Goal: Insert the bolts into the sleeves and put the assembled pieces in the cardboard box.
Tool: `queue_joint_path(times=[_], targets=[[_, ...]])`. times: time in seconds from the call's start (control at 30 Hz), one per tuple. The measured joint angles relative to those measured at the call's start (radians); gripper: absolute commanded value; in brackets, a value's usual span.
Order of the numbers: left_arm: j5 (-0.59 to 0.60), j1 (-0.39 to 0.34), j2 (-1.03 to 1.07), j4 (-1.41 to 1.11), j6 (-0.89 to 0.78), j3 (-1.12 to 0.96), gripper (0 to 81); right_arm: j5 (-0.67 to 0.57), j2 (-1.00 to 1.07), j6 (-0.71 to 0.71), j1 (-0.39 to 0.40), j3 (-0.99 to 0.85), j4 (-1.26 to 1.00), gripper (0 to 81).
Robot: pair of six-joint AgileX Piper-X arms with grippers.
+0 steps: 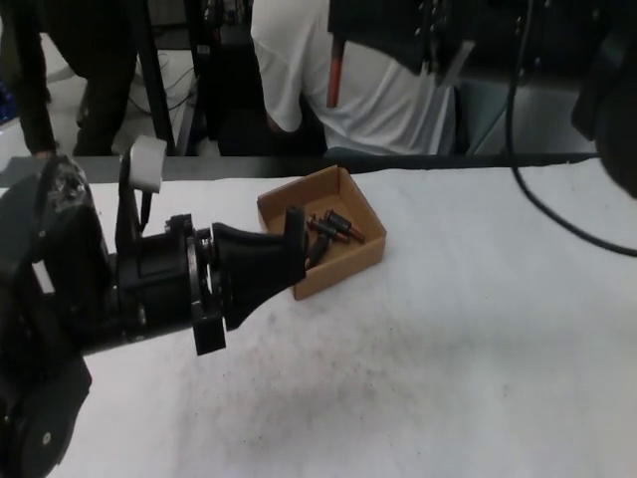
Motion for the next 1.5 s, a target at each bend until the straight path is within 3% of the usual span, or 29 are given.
queue_joint_path(times=[0.23, 0.6, 1.5], targets=[[0.0, 0.001, 0.0, -0.058, 0.019, -0.009, 0.3, -0.012, 0.042, 0.018, 0.046, 0.031, -0.104, 0.8], [-0.009, 0.001, 0.0, -0.077, 0.064, -0.009, 0.3, -0.012, 0.049, 0.109, 0.056, 0.032, -0.253, 0.8], [-0.039, 0.001, 0.0, -0.142, 0.054, -0.04, 0.3, -0.039, 0.049, 0.078, 0.056, 0.032, -0.194, 0.8]])
